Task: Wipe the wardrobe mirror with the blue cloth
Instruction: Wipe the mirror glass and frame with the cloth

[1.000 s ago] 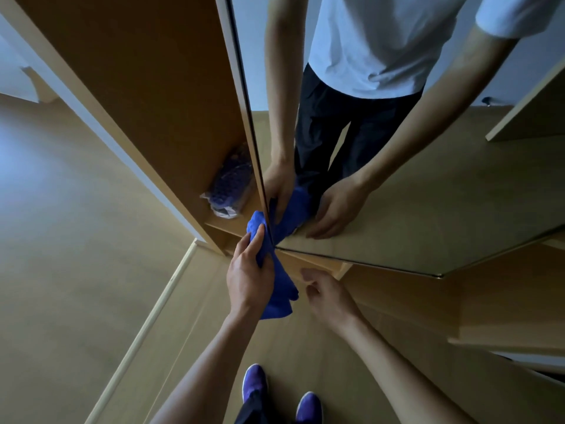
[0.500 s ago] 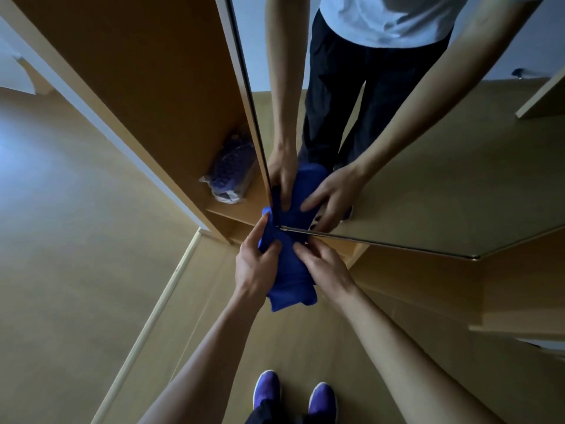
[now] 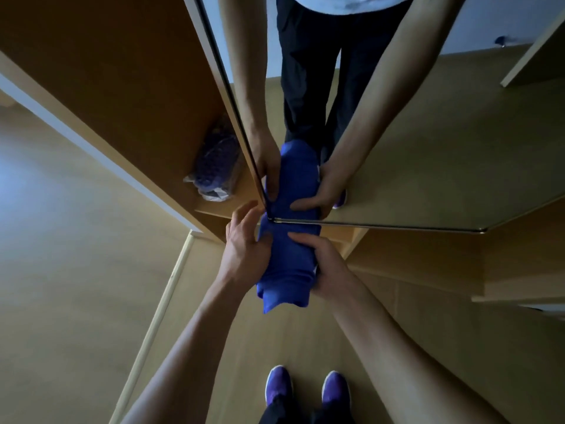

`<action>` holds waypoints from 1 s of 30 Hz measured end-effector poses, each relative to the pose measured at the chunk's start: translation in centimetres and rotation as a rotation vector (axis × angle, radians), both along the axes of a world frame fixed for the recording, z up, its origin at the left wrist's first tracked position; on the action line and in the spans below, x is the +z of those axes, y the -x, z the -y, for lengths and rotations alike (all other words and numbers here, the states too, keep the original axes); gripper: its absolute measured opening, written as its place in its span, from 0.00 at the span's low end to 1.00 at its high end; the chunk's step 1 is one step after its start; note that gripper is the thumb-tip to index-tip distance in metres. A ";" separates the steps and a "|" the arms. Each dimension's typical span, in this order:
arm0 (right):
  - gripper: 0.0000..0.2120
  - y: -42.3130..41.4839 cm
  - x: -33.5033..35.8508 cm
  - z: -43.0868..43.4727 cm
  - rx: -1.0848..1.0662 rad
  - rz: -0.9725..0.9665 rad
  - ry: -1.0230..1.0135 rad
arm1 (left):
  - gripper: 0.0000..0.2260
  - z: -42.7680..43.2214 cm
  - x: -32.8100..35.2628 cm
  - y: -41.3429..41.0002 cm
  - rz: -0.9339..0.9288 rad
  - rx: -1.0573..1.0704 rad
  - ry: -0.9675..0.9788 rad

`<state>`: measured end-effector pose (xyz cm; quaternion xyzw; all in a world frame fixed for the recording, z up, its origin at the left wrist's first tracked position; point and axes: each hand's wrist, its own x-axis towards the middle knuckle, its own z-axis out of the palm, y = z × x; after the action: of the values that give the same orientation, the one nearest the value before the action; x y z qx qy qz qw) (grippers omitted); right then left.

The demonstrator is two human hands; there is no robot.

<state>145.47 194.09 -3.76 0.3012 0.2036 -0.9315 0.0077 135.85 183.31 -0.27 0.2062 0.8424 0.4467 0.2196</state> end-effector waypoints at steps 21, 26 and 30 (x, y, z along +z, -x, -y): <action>0.15 -5.1 -1.6 -2.2 -0.320 0.076 -0.119 | 0.19 -0.6 -0.9 -1.7 -0.111 0.072 -0.164; 0.15 -6.1 -1.6 -0.9 -0.274 0.056 -0.095 | 0.21 0.9 -1.6 -2.3 -0.129 0.073 -0.140; 0.18 -6.1 -0.9 0.5 -0.326 0.038 -0.035 | 0.15 1.3 -1.6 -2.3 -0.100 0.094 -0.149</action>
<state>151.53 193.55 -4.61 0.3477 0.1678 -0.9110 -0.1449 138.13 182.04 -1.85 0.2040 0.8254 0.5073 0.1402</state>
